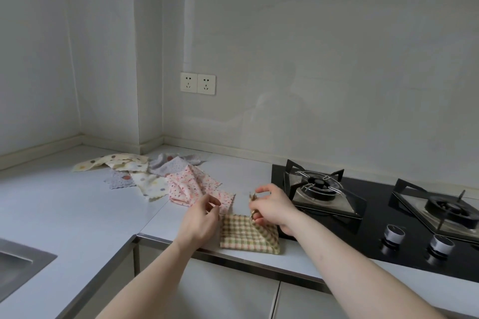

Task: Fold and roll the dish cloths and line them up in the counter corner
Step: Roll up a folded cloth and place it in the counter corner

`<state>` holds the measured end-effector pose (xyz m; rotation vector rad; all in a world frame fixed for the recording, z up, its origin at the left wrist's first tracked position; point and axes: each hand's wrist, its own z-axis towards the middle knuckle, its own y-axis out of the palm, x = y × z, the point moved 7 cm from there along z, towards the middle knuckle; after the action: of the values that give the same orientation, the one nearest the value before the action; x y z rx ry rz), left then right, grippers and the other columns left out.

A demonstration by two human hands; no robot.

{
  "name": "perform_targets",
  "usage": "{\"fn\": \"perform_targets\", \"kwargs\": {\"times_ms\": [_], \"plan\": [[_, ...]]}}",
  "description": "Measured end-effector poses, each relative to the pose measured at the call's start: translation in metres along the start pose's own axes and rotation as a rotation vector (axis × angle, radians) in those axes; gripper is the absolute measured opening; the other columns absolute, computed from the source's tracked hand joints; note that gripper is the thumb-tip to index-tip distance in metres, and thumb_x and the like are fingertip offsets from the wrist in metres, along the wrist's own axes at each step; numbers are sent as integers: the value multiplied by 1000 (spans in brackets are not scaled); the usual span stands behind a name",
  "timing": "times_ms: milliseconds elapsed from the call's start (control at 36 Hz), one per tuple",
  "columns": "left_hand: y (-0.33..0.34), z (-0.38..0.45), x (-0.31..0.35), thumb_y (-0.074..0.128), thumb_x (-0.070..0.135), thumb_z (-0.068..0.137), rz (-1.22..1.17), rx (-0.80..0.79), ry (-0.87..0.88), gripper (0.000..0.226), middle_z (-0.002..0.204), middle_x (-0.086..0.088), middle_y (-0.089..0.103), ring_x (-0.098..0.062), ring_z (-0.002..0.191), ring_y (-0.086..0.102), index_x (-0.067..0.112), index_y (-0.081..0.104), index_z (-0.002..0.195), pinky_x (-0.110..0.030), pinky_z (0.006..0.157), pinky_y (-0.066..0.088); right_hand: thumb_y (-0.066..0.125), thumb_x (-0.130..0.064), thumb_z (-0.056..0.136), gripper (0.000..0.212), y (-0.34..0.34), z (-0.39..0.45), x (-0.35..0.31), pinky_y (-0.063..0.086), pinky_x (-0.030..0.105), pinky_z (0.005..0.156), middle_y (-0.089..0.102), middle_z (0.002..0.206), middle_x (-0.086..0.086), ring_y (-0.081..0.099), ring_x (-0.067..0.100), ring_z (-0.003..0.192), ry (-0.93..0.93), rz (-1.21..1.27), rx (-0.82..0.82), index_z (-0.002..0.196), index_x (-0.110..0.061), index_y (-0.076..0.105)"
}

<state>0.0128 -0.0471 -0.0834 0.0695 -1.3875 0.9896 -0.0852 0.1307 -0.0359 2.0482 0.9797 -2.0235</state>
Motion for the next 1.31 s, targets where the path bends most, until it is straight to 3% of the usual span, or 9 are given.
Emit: {"fn": "perform_targets", "kwargs": {"times_ms": [167, 333, 417, 528, 750, 972, 1028, 1139, 1306], "plan": [[-1, 2, -1, 55, 20, 96, -49, 18, 8, 11, 76, 3, 71, -12, 78, 65, 28, 61, 91, -31, 71, 48, 63, 0, 87, 39, 36, 0, -1, 61, 31, 63, 66, 101, 8, 69, 17, 62, -40, -68, -34, 119, -20, 52], [0, 2, -2, 57, 22, 95, -44, 15, 10, 8, 79, 2, 71, -11, 79, 65, 29, 61, 92, -26, 67, 45, 60, -10, 85, 27, 31, -3, -8, 63, 34, 65, 71, 89, -4, 71, 14, 69, -148, -192, 85, 105, -28, 61], [1, 3, -2, 57, 22, 93, -16, 4, 7, 9, 80, 5, 70, -12, 79, 65, 30, 61, 92, -31, 72, 50, 70, -34, 81, 21, 17, -10, -11, 55, 29, 67, 68, 88, -9, 65, 8, 80, -218, -441, 123, 100, -30, 61], [4, 4, 0, 55, 22, 92, 78, 2, 16, 11, 82, 7, 70, -13, 81, 66, 29, 63, 94, -34, 76, 53, 72, -60, 64, 40, 22, -18, 0, 53, 32, 69, 67, 86, -8, 64, 11, 80, -157, -711, 36, 83, -25, 65], [5, -2, 2, 60, 31, 84, 182, -15, 12, 8, 82, 12, 71, -6, 78, 66, 31, 67, 89, -29, 74, 56, 64, -35, 67, 27, 32, -16, 10, 61, 38, 73, 75, 80, 1, 71, 18, 79, -123, -755, -2, 75, -11, 74], [6, 1, 1, 63, 36, 82, 213, -4, 34, 11, 80, 15, 70, -4, 78, 65, 30, 68, 89, -28, 72, 55, 63, -46, 69, 24, 28, -17, 8, 56, 33, 68, 74, 78, -2, 66, 13, 72, -124, -748, -27, 68, -22, 66], [6, 1, 1, 64, 36, 83, 218, -2, 35, 11, 81, 15, 70, -4, 78, 65, 30, 68, 90, -27, 72, 55, 64, -53, 64, 30, 31, -19, 9, 50, 31, 65, 70, 85, -4, 65, 14, 79, -123, -825, -64, 70, -23, 64], [6, 1, 0, 64, 36, 84, 222, 6, 50, 11, 83, 15, 70, -5, 80, 65, 29, 68, 91, -27, 72, 55, 67, -43, 69, 36, 35, -20, 9, 55, 35, 81, 67, 96, -3, 61, 15, 97, -154, -860, -73, 92, -16, 73], [7, 2, 0, 64, 36, 84, 235, -2, 54, 10, 82, 17, 70, -3, 79, 65, 32, 67, 93, -25, 70, 53, 62, -34, 75, 14, 32, -20, 5, 57, 32, 72, 68, 84, -8, 65, 12, 79, -187, -695, 13, 76, -22, 70]]}}
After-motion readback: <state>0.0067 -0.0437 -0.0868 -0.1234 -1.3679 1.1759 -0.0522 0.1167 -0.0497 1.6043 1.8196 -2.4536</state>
